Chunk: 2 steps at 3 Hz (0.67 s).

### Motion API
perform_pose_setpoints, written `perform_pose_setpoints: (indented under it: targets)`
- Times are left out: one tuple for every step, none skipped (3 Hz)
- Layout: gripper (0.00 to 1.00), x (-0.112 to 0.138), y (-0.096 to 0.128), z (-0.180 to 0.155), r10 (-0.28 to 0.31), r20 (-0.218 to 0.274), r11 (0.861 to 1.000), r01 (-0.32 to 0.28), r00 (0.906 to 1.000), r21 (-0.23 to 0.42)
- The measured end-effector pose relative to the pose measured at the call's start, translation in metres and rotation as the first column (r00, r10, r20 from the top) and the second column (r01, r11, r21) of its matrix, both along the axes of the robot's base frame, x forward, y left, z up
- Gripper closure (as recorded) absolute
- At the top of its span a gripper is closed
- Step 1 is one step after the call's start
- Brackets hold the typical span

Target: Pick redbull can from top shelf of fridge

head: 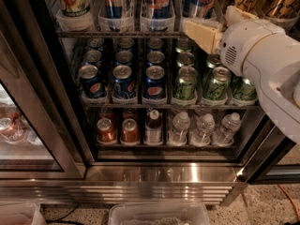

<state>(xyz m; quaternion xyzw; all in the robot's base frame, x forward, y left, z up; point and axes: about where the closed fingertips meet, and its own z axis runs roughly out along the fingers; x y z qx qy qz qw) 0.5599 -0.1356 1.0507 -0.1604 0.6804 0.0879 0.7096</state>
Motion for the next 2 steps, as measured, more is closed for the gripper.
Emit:
perform_pose_setpoints:
  targets:
    - [0.26, 0.008, -0.003, 0.001, -0.008, 0.005, 1.0, 0.008, 1.0, 0.002]
    - [0.28, 0.051, 0.006, 0.002, 0.015, 0.031, 1.0, -0.016, 0.9994, 0.019]
